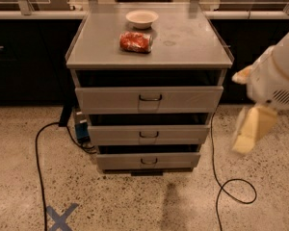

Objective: Open bottom drawer

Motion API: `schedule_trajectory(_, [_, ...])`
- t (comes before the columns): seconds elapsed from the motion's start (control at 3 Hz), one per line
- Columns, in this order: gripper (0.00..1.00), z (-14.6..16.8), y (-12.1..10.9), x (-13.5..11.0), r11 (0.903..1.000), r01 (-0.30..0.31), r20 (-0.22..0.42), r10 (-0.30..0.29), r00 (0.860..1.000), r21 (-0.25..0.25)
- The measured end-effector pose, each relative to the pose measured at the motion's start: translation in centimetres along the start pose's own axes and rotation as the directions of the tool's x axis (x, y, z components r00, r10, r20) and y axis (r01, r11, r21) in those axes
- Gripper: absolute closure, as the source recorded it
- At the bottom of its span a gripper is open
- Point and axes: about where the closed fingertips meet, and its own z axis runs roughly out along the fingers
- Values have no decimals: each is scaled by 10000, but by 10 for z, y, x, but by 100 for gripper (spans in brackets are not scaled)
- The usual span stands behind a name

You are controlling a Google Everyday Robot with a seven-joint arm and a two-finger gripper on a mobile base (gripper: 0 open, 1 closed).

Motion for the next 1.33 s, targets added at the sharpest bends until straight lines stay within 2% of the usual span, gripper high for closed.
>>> schedule_trajectory(0.33, [0, 79, 34, -4, 9919, -740, 1035, 848, 9910, -1036])
schedule_trajectory(0.67, [0, 166, 71, -2, 9656, -1440, 1821, 1848, 9658, -2163])
schedule_trajectory(1.0, [0, 230, 91, 5, 9418, -1969, 2573, 2685, 9283, -2723])
schedule_trajectory(1.33, [0, 278, 105, 3, 9456, -1830, 2863, 2599, 9222, -2691])
